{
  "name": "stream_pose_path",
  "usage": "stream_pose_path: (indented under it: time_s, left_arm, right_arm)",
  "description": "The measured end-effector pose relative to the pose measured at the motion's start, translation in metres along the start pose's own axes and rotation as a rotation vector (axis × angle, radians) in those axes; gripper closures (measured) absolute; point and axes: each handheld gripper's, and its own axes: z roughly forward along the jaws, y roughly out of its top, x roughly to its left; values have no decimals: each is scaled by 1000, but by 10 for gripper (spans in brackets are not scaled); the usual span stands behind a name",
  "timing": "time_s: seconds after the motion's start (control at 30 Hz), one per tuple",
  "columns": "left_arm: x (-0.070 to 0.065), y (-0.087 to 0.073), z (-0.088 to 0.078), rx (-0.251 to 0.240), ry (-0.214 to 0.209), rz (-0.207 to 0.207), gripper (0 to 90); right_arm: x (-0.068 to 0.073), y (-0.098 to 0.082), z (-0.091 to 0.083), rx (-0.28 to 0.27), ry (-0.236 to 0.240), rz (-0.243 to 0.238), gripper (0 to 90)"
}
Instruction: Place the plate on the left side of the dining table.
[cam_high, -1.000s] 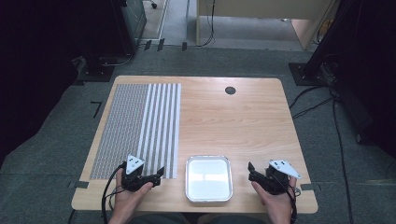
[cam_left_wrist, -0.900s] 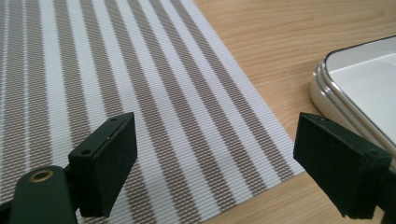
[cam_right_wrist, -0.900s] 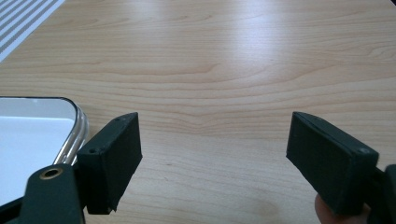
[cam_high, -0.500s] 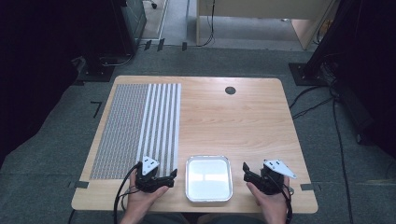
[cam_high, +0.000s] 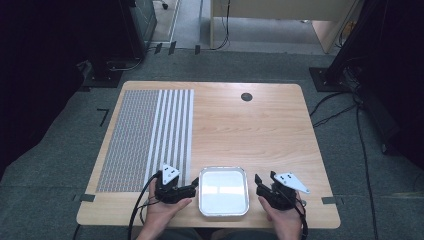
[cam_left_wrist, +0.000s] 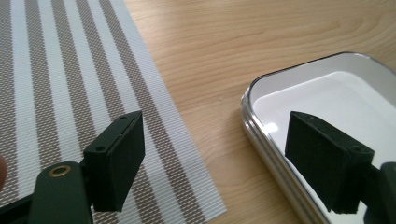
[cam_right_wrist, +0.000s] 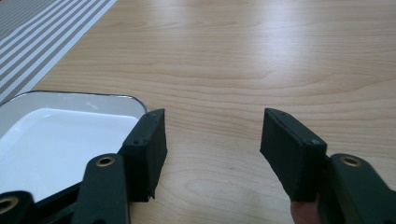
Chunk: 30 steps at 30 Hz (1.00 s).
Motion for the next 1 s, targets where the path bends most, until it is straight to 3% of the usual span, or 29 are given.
stream_pose_path:
  time_s: [0.1, 0.2, 0.33, 0.4, 0.5, 0.6, 0.73, 1.0]
  left_arm:
    - [-7, 1, 2, 3, -1, 1, 231]
    - [-15, -1, 3, 4, 3, 14, 367]
    - [-22, -5, 3, 11, -52, 22, 504]
    - [-26, -6, 4, 14, -71, 27, 556]
    - [-29, -9, 6, 21, -85, 29, 614]
    - [-31, -12, 7, 33, -85, 40, 682]
    - [-29, -13, 7, 45, -72, 27, 753]
    - [-30, -14, 7, 38, -63, 37, 796]
  right_arm:
    - [5, 0, -1, -7, 15, -9, 539]
    - [9, -1, -3, -16, 43, -42, 646]
    - [13, -2, -2, -10, 70, -45, 656]
    - [16, -5, 0, -11, 81, -30, 661]
    - [19, -9, 2, -14, 114, 29, 721]
    - [22, -10, 4, 2, 115, 33, 784]
    - [22, -9, 5, 24, 157, 93, 809]
    - [19, -10, 9, 96, 208, 174, 857]
